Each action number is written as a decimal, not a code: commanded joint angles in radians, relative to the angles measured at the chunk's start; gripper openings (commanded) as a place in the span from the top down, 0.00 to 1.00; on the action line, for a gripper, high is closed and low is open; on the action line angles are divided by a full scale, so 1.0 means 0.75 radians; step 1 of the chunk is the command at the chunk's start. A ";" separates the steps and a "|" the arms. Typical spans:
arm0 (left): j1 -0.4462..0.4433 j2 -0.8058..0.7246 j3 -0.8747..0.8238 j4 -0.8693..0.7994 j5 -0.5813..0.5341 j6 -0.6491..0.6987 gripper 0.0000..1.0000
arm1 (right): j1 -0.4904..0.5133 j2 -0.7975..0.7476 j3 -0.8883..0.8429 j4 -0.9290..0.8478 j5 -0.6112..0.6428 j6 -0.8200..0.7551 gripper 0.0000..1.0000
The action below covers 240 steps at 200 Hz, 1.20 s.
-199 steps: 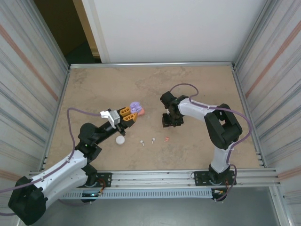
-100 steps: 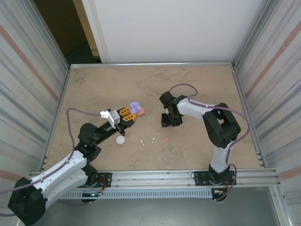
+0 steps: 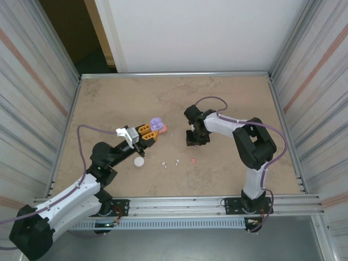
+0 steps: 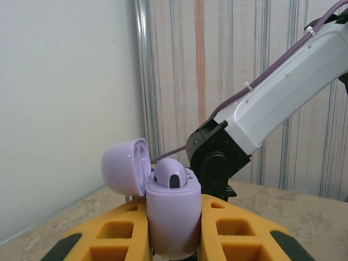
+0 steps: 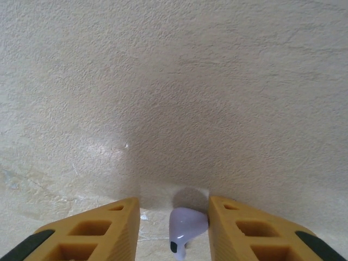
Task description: Insert the wireless bluetooth earbuds into the charging case
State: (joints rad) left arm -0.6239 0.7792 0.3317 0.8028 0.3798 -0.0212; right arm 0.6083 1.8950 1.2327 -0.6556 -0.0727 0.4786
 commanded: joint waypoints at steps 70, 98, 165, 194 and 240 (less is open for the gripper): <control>-0.009 -0.038 0.001 0.010 -0.019 0.032 1.00 | -0.006 0.028 0.029 -0.022 -0.010 -0.019 0.73; -0.009 -0.037 0.001 0.010 -0.020 0.030 1.00 | -0.005 0.022 0.028 -0.022 -0.012 -0.018 0.75; -0.009 -0.032 0.000 0.004 -0.020 0.028 1.00 | -0.006 -0.044 0.016 -0.006 -0.015 -0.023 0.78; -0.009 -0.007 -0.011 0.022 -0.027 0.013 1.00 | -0.006 -0.105 -0.006 0.027 -0.023 -0.022 0.79; -0.009 0.101 -0.023 0.129 -0.051 -0.021 1.00 | -0.008 -0.321 -0.081 0.127 -0.046 -0.022 0.78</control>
State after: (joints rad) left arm -0.6239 0.8223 0.3248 0.8154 0.3634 -0.0254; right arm 0.6064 1.7645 1.1961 -0.6018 -0.0841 0.4778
